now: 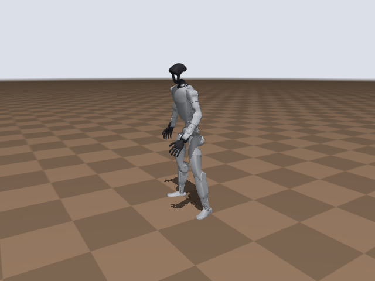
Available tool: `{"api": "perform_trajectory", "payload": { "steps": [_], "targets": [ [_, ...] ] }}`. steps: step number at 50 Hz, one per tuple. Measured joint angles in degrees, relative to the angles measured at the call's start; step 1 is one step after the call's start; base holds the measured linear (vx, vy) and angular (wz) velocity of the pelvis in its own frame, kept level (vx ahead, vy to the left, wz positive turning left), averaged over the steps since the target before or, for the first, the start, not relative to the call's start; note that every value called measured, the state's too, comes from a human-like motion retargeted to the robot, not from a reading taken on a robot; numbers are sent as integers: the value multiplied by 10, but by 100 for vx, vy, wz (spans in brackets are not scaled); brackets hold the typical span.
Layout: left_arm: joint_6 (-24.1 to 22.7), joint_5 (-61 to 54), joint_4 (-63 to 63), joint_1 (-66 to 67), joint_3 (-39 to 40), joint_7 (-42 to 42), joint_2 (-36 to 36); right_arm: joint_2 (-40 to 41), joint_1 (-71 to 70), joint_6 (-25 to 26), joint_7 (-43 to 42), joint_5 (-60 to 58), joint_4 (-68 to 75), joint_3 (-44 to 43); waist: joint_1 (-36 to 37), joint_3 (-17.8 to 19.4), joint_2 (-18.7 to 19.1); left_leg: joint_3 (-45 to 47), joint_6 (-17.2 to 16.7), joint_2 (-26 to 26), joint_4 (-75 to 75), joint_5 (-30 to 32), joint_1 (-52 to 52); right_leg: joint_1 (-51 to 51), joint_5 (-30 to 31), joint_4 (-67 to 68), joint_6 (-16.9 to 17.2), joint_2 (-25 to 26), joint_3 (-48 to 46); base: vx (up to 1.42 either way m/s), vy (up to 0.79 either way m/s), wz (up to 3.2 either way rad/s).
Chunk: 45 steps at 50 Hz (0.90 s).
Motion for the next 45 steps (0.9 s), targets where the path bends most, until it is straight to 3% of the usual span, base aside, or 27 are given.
{"api": "perform_trajectory", "payload": {
  "steps": [10,18,22,25,28,31,35,38,42,45],
  "targets": [
    [14,58,184,51,-13,-23,-52,-13,15,-14,11,29,-11,-15,-73,-16,54,8,-19,28,-104,32,49,-11,-24,39,-30,44,2,1,-11,13],
    [45,39,289,5,-36,13,-67,15,62,-8,13,49,-24,-21,-134,12,81,-24,-39,63,-92,20,40,-47,-133,180,-52,50,-28,1,-15,41],
    [58,12,292,-34,-33,33,-70,29,84,10,58,31,-16,-6,-142,22,90,-37,-47,80,-87,27,40,-71,-158,257,-81,56,-22,3,-26,30],
    [51,-56,228,-33,-3,51,-65,25,83,22,94,8,-12,6,-143,25,98,-37,-56,99,-90,46,45,-99,-201,322,-110,71,-8,3,-34,-14],
    [22,-151,119,-5,40,56,-54,18,67,26,116,-4,-13,16,-133,24,78,-40,-56,95,-49,60,28,-137,-248,393,-131,63,23,2,-42,-44],
    [7,-192,23,25,72,38,-33,6,44,29,133,-15,-28,29,-86,50,54,-39,-47,133,74,82,13,-142,-284,456,-166,89,62,8,-64,-115],
    [9,-57,-54,43,83,45,28,-43,-41,12,118,-24,-38,26,-18,111,24,-95,-1,173,302,79,-54,-128,-327,544,-202,120,99,10,-64,-120],
    [6,71,-63,53,67,74,88,-91,-152,-8,52,-22,-6,20,18,137,9,-125,18,171,340,25,-116,-115,-338,562,-213,153,106,7,-64,-74],
    [0,50,-42,42,45,48,153,-131,-295,-16,-12,27,32,32,74,159,-27,-46,27,113,267,35,-180,-77,-295,469,-210,189,103,7,-71,-20],
    [11,-36,-23,39,44,43,181,-160,-363,-9,-11,72,22,61,131,171,-53,83,30,31,261,40,-215,-15,-211,300,-191,209,108,14,-73,-4]
  ]
}}
